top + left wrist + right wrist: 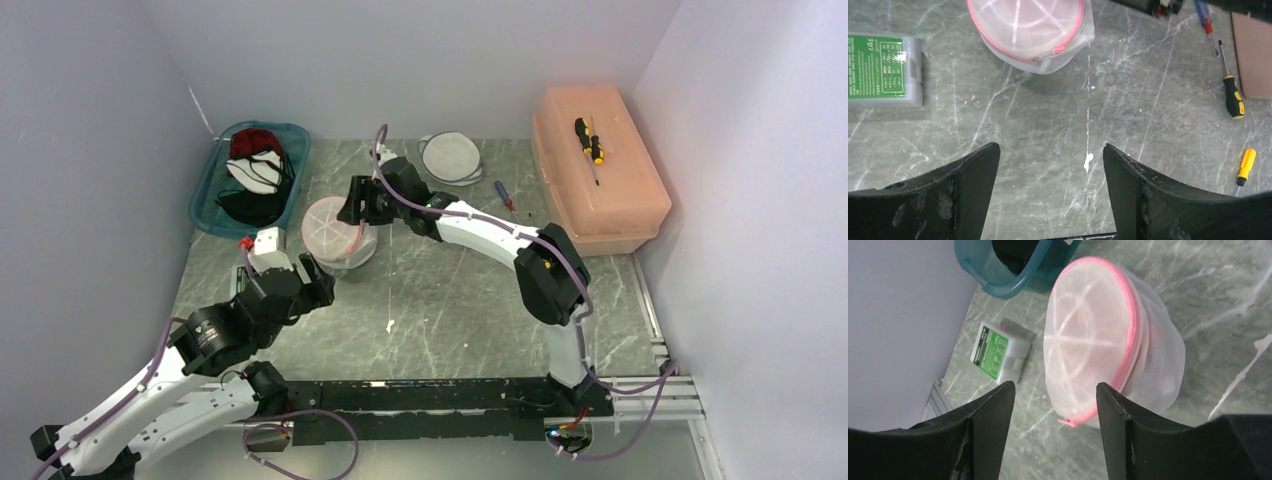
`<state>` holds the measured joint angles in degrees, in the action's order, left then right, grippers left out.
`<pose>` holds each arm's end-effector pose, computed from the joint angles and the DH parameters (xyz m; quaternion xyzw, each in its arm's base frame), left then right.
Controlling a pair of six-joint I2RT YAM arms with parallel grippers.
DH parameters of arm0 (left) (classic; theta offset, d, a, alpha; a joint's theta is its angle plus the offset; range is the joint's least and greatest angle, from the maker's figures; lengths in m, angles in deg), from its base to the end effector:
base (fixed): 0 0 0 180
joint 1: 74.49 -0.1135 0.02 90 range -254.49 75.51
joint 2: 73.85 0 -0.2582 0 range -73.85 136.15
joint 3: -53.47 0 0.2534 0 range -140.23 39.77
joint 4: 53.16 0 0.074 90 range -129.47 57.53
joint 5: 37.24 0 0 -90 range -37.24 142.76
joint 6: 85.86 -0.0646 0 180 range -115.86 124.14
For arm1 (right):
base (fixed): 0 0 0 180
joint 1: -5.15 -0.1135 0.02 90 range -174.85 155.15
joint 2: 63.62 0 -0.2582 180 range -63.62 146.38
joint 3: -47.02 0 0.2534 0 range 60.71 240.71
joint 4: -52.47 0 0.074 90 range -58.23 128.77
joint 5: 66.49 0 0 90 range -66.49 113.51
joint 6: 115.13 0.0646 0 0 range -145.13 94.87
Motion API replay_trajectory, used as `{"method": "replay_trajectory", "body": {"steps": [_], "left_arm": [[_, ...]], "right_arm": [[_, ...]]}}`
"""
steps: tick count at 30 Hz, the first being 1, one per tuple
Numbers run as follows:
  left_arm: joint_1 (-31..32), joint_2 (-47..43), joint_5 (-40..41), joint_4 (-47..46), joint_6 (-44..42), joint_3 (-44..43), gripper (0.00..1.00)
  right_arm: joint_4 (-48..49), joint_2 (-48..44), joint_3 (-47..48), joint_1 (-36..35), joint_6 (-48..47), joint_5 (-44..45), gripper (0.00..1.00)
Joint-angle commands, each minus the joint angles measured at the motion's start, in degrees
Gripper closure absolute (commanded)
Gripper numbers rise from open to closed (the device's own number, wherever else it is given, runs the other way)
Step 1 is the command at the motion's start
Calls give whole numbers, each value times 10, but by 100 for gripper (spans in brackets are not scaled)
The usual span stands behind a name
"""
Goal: Unzip the laundry bag and remove the bra
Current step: Move the laundry bag to the center of the board.
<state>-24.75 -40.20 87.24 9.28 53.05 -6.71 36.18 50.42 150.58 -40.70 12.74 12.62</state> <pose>0.1151 -0.0793 0.2951 -0.1286 0.8516 -0.1573 0.4832 0.3375 0.3652 0.2413 -0.1086 0.8422 0.4084 0.3347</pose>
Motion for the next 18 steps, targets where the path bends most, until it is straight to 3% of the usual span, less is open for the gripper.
{"method": "replay_trajectory", "body": {"steps": [1,9,16,18], "left_arm": [[0,2,-25,-14,23,11,20],[1,2,-54,-33,41,41,20],[1,14,-74,-48,54,55,20],[1,17,-81,-56,56,61,20]], "right_arm": [[-65,50,72,8,-26,13,37],[-119,112,143,19,-28,19,38],[-111,110,141,27,-19,5,39],[-114,120,151,30,-16,-10,47]]}}
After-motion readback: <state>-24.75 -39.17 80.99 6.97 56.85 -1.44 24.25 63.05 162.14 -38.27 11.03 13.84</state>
